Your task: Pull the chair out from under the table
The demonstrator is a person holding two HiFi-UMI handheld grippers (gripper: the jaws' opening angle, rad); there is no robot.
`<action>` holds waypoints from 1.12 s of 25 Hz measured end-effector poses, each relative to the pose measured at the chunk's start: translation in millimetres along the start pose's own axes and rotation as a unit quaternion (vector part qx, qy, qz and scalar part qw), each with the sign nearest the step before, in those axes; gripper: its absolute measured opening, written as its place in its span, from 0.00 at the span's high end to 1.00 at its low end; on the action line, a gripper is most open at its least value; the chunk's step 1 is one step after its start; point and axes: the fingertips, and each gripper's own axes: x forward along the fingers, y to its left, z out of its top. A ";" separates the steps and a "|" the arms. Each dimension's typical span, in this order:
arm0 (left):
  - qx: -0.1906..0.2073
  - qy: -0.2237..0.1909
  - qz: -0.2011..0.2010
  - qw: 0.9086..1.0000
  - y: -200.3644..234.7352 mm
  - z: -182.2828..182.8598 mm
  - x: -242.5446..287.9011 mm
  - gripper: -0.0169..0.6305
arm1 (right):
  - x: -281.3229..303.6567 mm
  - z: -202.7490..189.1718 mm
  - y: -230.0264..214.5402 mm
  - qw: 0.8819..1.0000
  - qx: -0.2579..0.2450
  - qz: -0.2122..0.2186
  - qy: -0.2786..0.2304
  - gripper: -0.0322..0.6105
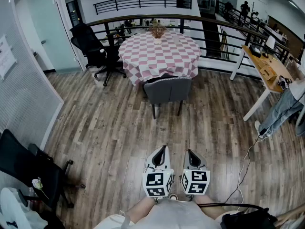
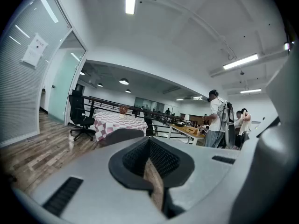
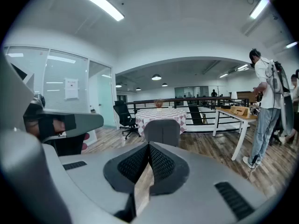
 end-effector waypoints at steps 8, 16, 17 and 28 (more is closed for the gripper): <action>0.004 0.009 -0.002 1.000 1.2 -4.7 -3.5 0.97 | -0.7 -4.1 7.8 1.000 0.000 0.002 0.005 0.92; 0.009 0.010 -0.001 1.000 12.4 -2.6 -0.6 0.97 | 7.3 -0.7 11.1 1.000 0.018 -0.001 -0.001 0.92; 0.009 0.011 -0.001 1.000 14.9 -2.3 -0.4 0.97 | 8.6 0.1 11.7 1.000 0.018 -0.003 -0.002 0.92; 0.010 0.016 0.005 1.000 46.0 -1.0 9.7 0.97 | 28.0 -0.4 17.5 0.999 0.026 -0.024 0.006 0.92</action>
